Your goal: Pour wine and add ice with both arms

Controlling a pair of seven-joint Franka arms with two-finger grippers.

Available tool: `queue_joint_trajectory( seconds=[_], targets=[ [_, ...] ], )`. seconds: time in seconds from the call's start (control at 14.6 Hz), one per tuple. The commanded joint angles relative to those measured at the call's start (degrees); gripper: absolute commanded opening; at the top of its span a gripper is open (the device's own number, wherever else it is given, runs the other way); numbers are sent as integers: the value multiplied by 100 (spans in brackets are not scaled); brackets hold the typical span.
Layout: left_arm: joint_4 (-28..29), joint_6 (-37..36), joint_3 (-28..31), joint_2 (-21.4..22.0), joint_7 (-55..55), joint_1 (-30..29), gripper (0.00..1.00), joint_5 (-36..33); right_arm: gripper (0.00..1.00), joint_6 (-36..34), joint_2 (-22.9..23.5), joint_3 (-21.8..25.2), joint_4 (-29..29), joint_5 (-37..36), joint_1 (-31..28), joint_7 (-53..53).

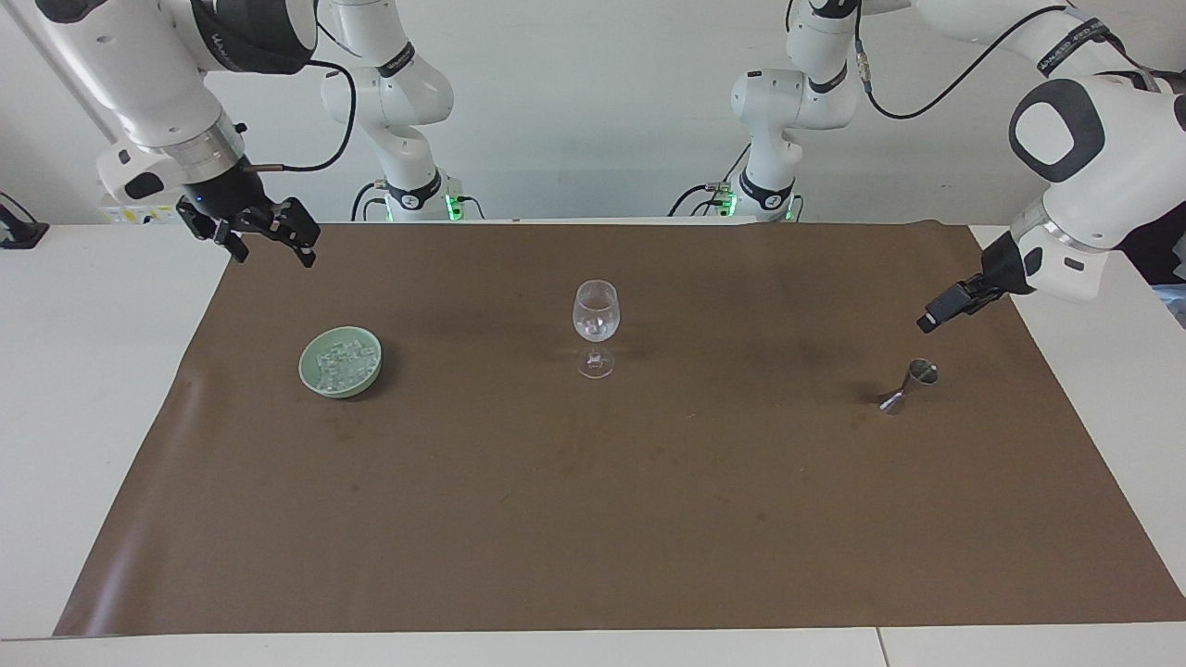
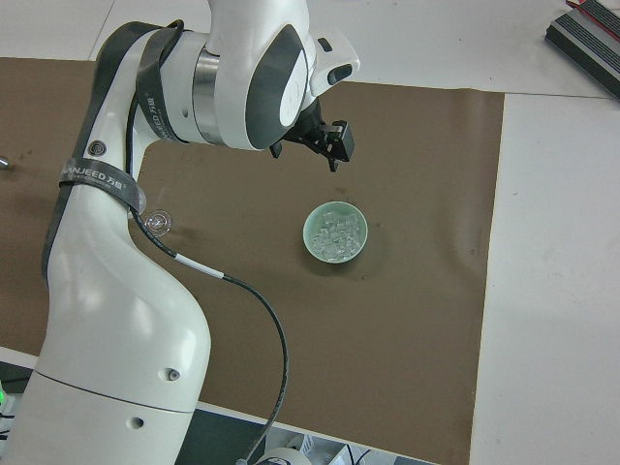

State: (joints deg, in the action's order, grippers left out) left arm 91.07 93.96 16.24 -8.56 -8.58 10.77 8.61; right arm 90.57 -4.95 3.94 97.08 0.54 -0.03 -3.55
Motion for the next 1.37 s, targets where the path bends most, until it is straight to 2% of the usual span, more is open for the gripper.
queue_joint_trajectory(
  seconds=[0.0, 0.07, 0.27, 0.55, 0.75, 1.03, 1.3],
  targets=[
    [209, 79, -1023, 433, 252, -583, 100, -604, 100, -223, -85, 44, -119, -63, -252, 948],
    [288, 61, -1244, 530, 261, -698, 100, -667, 100, -259, -111, 236, -120, -37, -217, 1004],
    [333, -61, -1913, 820, 523, -1147, 100, -667, 100, -372, -103, 247, -268, -72, -217, 891],
    [70, -360, -1941, 847, 762, -1174, 100, -659, 100, -338, -85, 212, -295, -63, -217, 584],
    [-81, -852, -1932, 934, 980, -1165, 100, -659, 100, -373, -85, 151, -304, -28, -217, 205],
    [-168, -1045, -1923, 917, 1034, -1165, 100, -685, 100, -356, -85, -148, -313, -151, -243, 196],
    [-168, -1116, -1932, 917, 1052, -1113, 100, -694, 100, -373, -102, -122, -260, -81, -261, 170]
  ],
)
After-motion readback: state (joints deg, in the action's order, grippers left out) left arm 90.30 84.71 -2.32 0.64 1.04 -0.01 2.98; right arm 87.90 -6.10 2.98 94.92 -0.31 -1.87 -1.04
